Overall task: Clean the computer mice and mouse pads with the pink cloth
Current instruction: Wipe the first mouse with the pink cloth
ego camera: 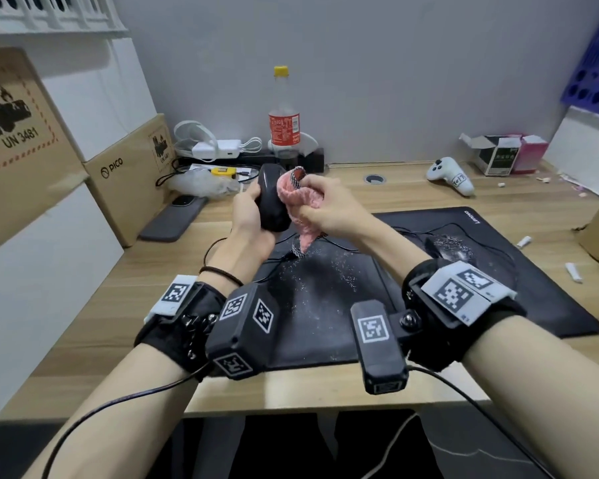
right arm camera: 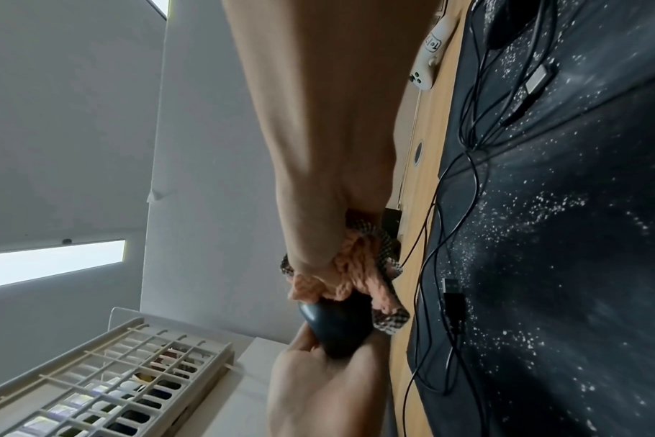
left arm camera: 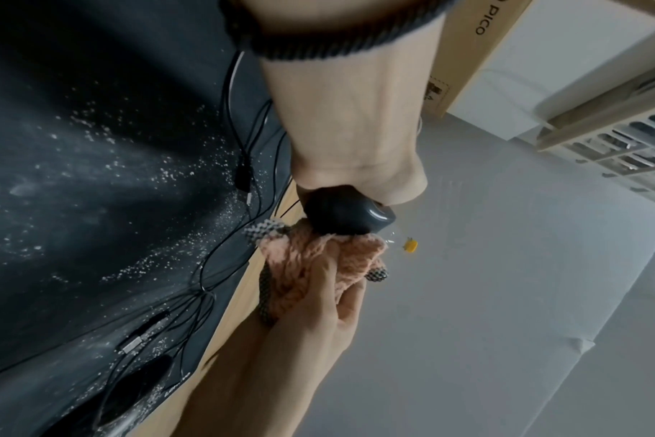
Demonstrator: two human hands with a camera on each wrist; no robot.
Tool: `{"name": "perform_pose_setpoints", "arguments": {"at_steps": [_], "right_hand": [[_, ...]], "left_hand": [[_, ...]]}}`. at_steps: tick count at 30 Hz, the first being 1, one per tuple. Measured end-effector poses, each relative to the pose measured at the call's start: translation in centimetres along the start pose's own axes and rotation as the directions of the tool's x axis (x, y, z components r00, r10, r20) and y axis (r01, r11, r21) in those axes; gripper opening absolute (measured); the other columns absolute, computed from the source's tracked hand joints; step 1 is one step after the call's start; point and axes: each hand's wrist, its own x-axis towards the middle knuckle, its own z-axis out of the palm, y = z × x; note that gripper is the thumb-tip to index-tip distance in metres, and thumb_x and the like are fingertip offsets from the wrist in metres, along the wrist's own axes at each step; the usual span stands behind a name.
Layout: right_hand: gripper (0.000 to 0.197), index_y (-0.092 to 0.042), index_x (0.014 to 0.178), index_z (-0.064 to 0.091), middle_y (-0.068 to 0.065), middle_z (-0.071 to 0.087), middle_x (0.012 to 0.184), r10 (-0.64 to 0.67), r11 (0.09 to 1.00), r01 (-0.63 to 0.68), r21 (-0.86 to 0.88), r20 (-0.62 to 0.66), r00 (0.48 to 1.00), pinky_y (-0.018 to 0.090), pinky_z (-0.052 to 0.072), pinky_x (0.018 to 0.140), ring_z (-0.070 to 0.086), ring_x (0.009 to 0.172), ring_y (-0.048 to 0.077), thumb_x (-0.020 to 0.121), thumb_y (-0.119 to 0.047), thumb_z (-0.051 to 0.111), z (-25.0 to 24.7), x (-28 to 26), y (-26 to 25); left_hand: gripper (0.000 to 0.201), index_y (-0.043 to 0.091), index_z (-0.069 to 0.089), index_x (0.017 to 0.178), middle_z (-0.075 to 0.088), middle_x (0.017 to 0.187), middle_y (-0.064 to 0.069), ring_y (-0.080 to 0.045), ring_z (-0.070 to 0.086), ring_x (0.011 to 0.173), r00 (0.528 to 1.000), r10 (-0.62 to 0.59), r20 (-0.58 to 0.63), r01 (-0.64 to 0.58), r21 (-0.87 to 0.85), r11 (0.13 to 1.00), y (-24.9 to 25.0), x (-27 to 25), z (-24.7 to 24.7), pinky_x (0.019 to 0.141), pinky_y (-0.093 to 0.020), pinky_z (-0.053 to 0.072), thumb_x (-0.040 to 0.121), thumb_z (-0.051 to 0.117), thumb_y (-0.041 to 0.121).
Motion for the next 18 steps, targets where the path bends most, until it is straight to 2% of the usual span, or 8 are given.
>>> {"name": "perform_pose_setpoints", "arguments": {"at_steps": [3, 5, 7, 9, 12, 14, 16, 18], "right_hand": [[0.021, -0.016, 0.097, 0.057, -0.008, 0.058, 0.08, -0.012, 1.0, 0.012, -0.005, -0.051, 0.999, 0.017, 0.043, 0.06, 0.053, 0.069, 0.006, 0.084, -0.003, 0.067, -0.3, 0.6, -0.1], [0.028, -0.008, 0.112, 0.053, -0.004, 0.059, 0.092, 0.055, 0.994, -0.035, 0.104, -0.19, 0.98, 0.022, 0.051, 0.061, 0.058, 0.076, 0.01, 0.087, -0.004, 0.065, -0.8, 1.1, -0.2], [0.04, -0.007, 0.123, 0.046, -0.004, 0.057, 0.099, 0.12, 0.976, -0.051, 0.212, -0.325, 0.938, 0.029, 0.057, 0.074, 0.063, 0.085, 0.013, 0.087, -0.001, 0.063, -1.3, 1.7, -0.1], [0.045, -0.013, 0.126, 0.045, 0.004, 0.058, 0.111, 0.145, 0.973, -0.042, 0.225, -0.466, 0.873, 0.043, 0.057, 0.083, 0.066, 0.094, 0.021, 0.086, 0.0, 0.06, -1.8, 2.2, 0.1], [0.04, -0.008, 0.13, 0.045, 0.014, 0.051, 0.121, 0.102, 0.991, -0.031, 0.129, -0.587, 0.803, 0.043, 0.053, 0.093, 0.061, 0.098, 0.023, 0.091, -0.003, 0.054, -2.0, 2.7, -0.2], [0.05, -0.007, 0.138, 0.044, 0.015, 0.051, 0.124, 0.016, 0.996, 0.028, 0.083, -0.479, 0.878, 0.042, 0.05, 0.097, 0.062, 0.102, 0.026, 0.09, 0.002, 0.051, -1.3, 2.5, -0.6], [0.053, -0.007, 0.142, 0.044, 0.012, 0.056, 0.13, -0.05, 0.999, 0.05, -0.006, -0.212, 0.976, 0.029, 0.038, 0.108, 0.056, 0.117, 0.019, 0.09, 0.003, 0.051, -0.3, 1.9, -0.9], [0.039, -0.012, 0.135, 0.055, 0.004, 0.052, 0.141, -0.082, 0.995, 0.081, -0.059, -0.01, 0.997, 0.016, 0.024, 0.11, 0.044, 0.13, 0.01, 0.096, -0.012, 0.053, 0.6, 1.3, -0.9]], "left_hand": [[0.037, 0.011, 0.065, 0.104, 0.067, 0.106, -0.011, -0.024, 0.062, 0.094, 0.999, -0.027, 0.033, 0.028, -0.009, 1.0, -0.5, -0.6, -0.5, 0.093, -0.038, 0.047, 0.1, 0.034, 0.031], [0.035, 0.011, 0.064, 0.11, 0.066, 0.11, -0.012, -0.025, 0.063, 0.094, 0.996, -0.036, 0.085, 0.034, 0.02, 0.999, -0.7, -1.2, -0.2, 0.088, -0.038, 0.051, 0.099, 0.035, 0.03], [0.037, 0.01, 0.061, 0.12, 0.065, 0.116, -0.011, -0.025, 0.064, 0.095, 0.992, -0.041, 0.122, 0.037, 0.038, 0.999, -0.6, -1.4, 0.0, 0.083, -0.036, 0.054, 0.099, 0.036, 0.027], [0.042, 0.008, 0.055, 0.132, 0.061, 0.126, -0.013, -0.027, 0.061, 0.102, 0.99, -0.063, 0.124, 0.062, 0.01, 0.998, -0.5, -1.3, 0.0, 0.088, -0.037, 0.051, 0.098, 0.037, 0.025], [0.04, 0.007, 0.056, 0.128, 0.06, 0.121, -0.015, -0.027, 0.059, 0.093, 0.989, -0.118, 0.091, 0.122, -0.045, 0.991, -0.7, -1.2, 0.1, 0.084, -0.035, 0.05, 0.099, 0.035, 0.024], [0.035, 0.007, 0.06, 0.116, 0.062, 0.112, -0.014, -0.025, 0.059, 0.089, 0.988, -0.133, 0.085, 0.14, -0.082, 0.987, -0.9, -1.1, 0.5, 0.088, -0.035, 0.048, 0.1, 0.035, 0.024], [0.031, 0.008, 0.062, 0.101, 0.065, 0.101, -0.011, -0.023, 0.06, 0.089, 0.988, -0.123, 0.091, 0.133, -0.118, 0.984, -0.9, -1.0, 1.0, 0.095, -0.036, 0.045, 0.099, 0.035, 0.022], [0.03, 0.01, 0.063, 0.092, 0.069, 0.09, -0.008, -0.022, 0.062, 0.089, 0.989, -0.111, 0.103, 0.124, -0.138, 0.983, -0.7, -1.0, 1.1, 0.097, -0.036, 0.045, 0.098, 0.035, 0.02]]}}
